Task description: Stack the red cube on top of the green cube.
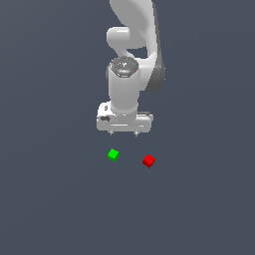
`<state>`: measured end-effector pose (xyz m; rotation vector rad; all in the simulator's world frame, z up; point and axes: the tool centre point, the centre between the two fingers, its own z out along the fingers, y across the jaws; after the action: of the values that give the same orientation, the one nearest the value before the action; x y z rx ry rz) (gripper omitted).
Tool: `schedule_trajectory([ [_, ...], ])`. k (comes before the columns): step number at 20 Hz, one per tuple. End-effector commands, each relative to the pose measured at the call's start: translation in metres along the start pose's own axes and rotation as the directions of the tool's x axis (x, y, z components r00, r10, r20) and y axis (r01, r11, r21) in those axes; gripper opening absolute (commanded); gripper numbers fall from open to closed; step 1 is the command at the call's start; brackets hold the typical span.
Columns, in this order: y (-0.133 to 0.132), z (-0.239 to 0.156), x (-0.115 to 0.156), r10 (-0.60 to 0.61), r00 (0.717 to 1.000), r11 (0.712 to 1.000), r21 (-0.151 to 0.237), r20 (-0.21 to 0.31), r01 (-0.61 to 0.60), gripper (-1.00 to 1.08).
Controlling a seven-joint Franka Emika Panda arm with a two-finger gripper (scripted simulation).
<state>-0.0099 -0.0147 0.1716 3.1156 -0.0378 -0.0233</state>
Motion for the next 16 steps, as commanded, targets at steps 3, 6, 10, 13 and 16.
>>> schedule_trajectory([
  [3, 0.000, 0.000, 0.000, 0.002, 1.000, 1.000, 0.000, 0.000, -0.002, 1.00],
  [6, -0.003, 0.002, 0.000, 0.014, 1.000, 1.000, 0.001, 0.000, -0.014, 1.00],
  [10, -0.008, 0.006, 0.000, 0.044, 0.999, 0.999, 0.002, 0.000, -0.044, 1.00],
  [13, -0.015, 0.011, 0.000, 0.078, 0.997, 0.997, 0.003, 0.000, -0.078, 1.00],
  [16, -0.023, 0.017, 0.001, 0.123, 0.992, 0.992, 0.005, 0.000, -0.123, 1.00],
])
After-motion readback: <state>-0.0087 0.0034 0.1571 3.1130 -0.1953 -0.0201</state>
